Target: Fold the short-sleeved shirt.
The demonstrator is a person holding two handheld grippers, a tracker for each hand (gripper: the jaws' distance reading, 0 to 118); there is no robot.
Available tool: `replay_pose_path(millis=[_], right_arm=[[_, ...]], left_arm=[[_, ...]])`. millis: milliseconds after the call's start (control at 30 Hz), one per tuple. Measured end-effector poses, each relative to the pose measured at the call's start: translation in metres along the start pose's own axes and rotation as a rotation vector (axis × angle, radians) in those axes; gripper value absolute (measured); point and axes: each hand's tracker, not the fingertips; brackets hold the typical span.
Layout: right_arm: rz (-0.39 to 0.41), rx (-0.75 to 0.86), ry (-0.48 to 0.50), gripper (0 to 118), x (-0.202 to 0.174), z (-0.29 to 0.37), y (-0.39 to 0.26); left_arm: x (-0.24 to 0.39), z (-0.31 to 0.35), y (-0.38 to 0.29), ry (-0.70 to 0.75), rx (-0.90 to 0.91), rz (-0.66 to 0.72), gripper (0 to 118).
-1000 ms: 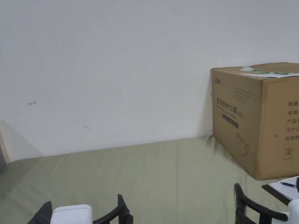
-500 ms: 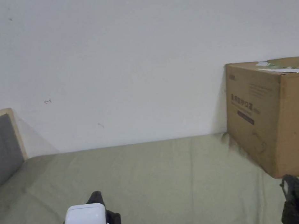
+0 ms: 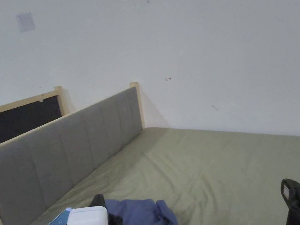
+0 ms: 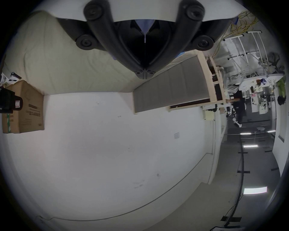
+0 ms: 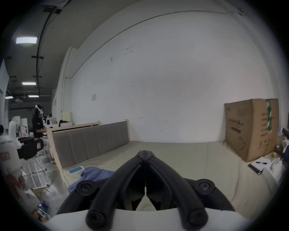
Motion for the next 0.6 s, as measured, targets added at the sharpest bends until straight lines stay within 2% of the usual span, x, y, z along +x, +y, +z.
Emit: replay_pose_path(millis=[67, 167, 233, 300, 400, 533, 600], right_arm=[[-0.019, -0.015, 0.022, 0, -0.006, -0.006, 0.001], [-0.006, -0.021, 0.036, 0, -0.007, -0.009, 0.002], [0.04, -0.025, 0.043, 0, -0.005, -0.007, 0.002], [0.086, -0.036, 0.039, 0, -0.001, -0.006, 0.001], [0.143, -0.085, 0.008, 0, 0.007, -0.005, -0.002], [0.131, -0.188, -0.009, 0, 0.021, -0.008, -0.012], [0.111, -0.227, -0.004, 0, 0.029, -0.009, -0.018]], left_arm=[[-0.006, -0.003, -0.004, 0.01, -0.007, 0.002, 0], [-0.009, -0.014, -0.009, 0.025, -0.017, 0.006, 0], [-0.01, -0.032, -0.007, -0.004, -0.027, 0.032, 0], [-0.014, -0.066, 0.001, -0.091, -0.096, 0.079, 0], [-0.019, -0.144, 0.0, -0.282, -0.355, 0.153, 0], [-0.013, -0.271, -0.061, -0.48, -0.873, 0.15, 1], [-0.009, -0.303, -0.097, -0.607, -0.98, 0.168, 7]])
